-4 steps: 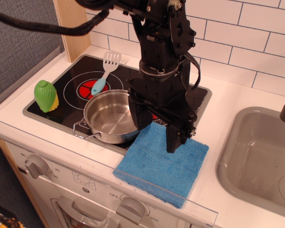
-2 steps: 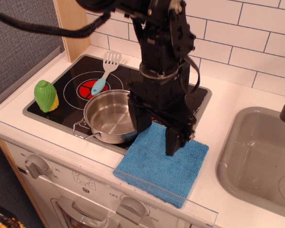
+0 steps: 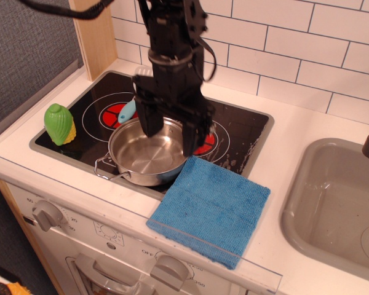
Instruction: Place the spatula above the blue cloth.
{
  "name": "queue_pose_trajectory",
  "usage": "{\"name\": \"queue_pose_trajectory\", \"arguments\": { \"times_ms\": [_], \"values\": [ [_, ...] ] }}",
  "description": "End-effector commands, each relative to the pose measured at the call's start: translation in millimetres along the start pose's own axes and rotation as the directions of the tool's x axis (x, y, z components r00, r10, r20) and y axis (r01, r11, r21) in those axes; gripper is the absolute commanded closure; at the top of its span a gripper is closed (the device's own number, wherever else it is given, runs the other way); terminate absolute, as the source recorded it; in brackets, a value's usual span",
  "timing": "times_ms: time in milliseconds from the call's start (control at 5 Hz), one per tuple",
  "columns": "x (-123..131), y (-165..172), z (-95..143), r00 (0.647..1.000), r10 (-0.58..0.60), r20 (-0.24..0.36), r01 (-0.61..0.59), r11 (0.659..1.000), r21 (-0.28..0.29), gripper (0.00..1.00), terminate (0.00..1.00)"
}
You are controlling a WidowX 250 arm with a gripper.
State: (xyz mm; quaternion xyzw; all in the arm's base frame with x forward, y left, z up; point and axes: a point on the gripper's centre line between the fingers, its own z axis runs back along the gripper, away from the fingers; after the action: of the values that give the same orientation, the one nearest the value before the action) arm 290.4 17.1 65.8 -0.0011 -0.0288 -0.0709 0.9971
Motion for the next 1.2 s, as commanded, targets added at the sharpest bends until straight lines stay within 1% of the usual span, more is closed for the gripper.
{"name": "queue_pose_trajectory", "arguments": {
  "times_ms": [0, 200, 400, 600, 800, 1000],
  "values": [
    [18, 81, 8, 0.977, 0.206, 0.048, -0.209, 0.977, 0.046, 0.00, 0.00],
    [24, 108, -4, 0.956, 0.292, 0.030, -0.293, 0.955, 0.047, 0.00, 0.00],
    [28, 115, -14, 0.942, 0.336, 0.018, -0.336, 0.940, 0.054, 0.00, 0.00],
    [34, 116, -36, 0.934, 0.358, -0.022, -0.356, 0.932, 0.064, 0.00, 0.00],
    [37, 107, -54, 0.936, 0.347, -0.057, -0.344, 0.937, 0.057, 0.00, 0.00],
    [37, 100, -64, 0.941, 0.333, -0.069, -0.328, 0.942, 0.070, 1.00, 0.00]
  ]
}}
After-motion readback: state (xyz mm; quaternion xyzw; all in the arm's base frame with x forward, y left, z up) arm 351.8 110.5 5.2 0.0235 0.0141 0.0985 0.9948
